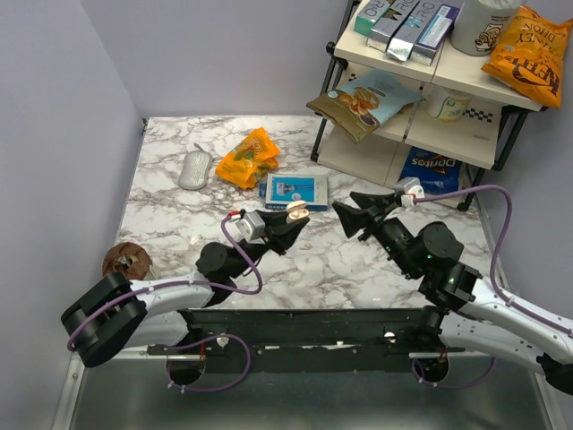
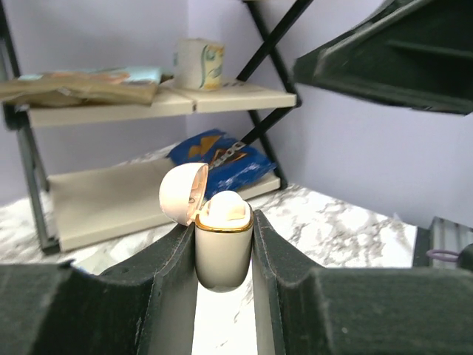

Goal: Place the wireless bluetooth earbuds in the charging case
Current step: Pick up the earbud from the center of the board.

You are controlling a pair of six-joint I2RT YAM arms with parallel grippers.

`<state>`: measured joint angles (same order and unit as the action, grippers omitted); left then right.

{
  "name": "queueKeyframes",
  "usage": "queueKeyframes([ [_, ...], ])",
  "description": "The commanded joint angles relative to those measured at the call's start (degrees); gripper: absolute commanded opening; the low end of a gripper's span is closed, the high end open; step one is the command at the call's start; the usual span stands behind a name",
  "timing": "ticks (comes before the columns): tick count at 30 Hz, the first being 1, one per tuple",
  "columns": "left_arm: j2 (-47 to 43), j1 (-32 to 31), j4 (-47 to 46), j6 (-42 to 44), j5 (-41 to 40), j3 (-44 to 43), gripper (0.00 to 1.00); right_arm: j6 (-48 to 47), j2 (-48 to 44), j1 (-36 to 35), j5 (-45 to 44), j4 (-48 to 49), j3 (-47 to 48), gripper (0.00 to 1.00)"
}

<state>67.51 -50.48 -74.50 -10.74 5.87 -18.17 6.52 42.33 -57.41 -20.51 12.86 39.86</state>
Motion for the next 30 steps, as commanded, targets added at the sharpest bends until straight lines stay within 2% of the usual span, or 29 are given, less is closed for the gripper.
queueKeyframes([
  [1,-3.2,0.1,-9.1,2.1,-6.8,3.0,0.00,6.4,-1.9,1.5,-8.7,-7.8,-3.4,0.61],
  [4,-8.2,0.1,-4.8,3.3,-8.5,4.5,0.00,14.9,1.4,5.8,-5.4,-12.6,-4.7,0.59],
  [6,-12.5,0.1,-0.9,3.4,-8.9,5.5,0.00,19.6,7.2,8.6,-1.6,-14.8,-5.2,0.59],
  [7,-13.9,0.1,0.3,3.4,-8.9,5.9,0.00,20.6,9.7,9.3,2.5,-15.3,-5.1,0.59],
  [13,-23.9,0.0,9.8,3.4,-9.1,7.4,0.00,20.9,29.5,10.0,13.4,-16.0,0.6,0.59],
  [22,-31.2,-0.2,13.8,1.9,-10.6,10.8,0.00,20.7,41.2,10.7,15.9,-14.6,4.5,0.61],
  [30,-33.8,-0.3,16.4,2.2,-10.8,11.3,0.00,22.1,49.3,12.2,17.6,-13.4,7.2,0.54],
])
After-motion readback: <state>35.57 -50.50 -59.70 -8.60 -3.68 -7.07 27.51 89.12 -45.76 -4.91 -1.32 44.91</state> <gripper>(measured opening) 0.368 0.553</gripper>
